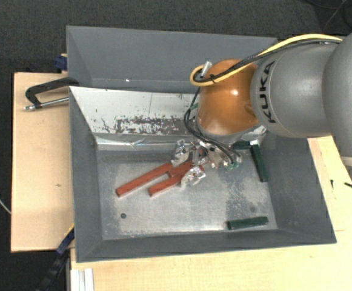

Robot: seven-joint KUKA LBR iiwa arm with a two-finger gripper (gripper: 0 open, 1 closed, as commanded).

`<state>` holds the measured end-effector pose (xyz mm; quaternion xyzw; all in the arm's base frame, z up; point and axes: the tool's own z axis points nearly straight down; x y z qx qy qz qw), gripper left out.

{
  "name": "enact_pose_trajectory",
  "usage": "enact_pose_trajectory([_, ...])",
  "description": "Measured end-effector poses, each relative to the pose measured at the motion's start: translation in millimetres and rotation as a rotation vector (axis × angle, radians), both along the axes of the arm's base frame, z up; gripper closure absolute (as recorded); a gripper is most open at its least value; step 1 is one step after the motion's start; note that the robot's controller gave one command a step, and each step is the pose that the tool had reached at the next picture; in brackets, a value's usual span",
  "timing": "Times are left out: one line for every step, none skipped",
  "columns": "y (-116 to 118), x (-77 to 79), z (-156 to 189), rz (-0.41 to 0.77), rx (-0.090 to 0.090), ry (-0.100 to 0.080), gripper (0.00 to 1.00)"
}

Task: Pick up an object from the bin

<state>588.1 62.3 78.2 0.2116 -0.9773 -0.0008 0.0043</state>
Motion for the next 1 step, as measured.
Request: enact_pose_trajectory([-12.5,-11.7,196.7,0.002,0.002,-0.024,1.00])
